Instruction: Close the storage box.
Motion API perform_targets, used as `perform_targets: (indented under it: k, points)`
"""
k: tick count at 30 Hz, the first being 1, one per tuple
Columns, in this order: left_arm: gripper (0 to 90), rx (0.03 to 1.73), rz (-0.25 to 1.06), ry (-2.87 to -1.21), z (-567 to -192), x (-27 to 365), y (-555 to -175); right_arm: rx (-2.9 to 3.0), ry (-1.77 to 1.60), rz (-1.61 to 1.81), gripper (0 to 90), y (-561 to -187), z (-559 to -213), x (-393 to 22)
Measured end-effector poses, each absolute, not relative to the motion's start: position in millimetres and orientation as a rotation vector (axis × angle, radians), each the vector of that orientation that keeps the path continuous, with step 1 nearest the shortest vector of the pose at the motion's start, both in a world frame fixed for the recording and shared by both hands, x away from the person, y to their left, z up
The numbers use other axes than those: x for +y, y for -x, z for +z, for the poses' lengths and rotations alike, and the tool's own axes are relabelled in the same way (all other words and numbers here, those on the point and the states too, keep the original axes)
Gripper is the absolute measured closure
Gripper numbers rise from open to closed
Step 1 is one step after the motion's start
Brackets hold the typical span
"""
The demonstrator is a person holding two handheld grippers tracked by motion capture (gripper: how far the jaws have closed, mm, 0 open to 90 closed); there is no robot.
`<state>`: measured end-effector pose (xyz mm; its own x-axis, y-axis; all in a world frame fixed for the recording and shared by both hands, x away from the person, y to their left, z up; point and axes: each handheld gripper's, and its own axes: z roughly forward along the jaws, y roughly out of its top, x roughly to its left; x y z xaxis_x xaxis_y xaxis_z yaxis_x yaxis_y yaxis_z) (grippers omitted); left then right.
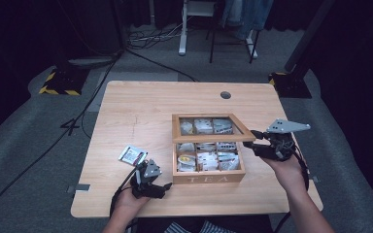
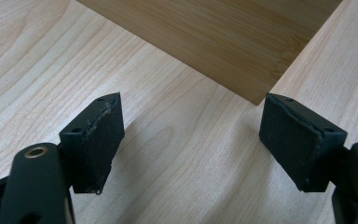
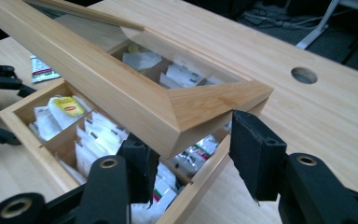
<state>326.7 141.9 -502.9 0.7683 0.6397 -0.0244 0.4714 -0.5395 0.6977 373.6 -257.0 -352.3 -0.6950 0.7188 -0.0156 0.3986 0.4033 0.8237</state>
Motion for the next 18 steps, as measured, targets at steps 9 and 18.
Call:
perform_targets:
  k: [9,18]
  points:
    - [22.7,0.824,0.303,-2.243,-502.9,141.9,-326.7,2.412,-0.999,1.118,52.4,-368.1,-354.3,-256.6]
    - [22.7,0.825,0.304,-2.242,-503.0,141.8,-326.7,2.548,-1.025,1.072,52.9,-367.2,-360.5,-255.8]
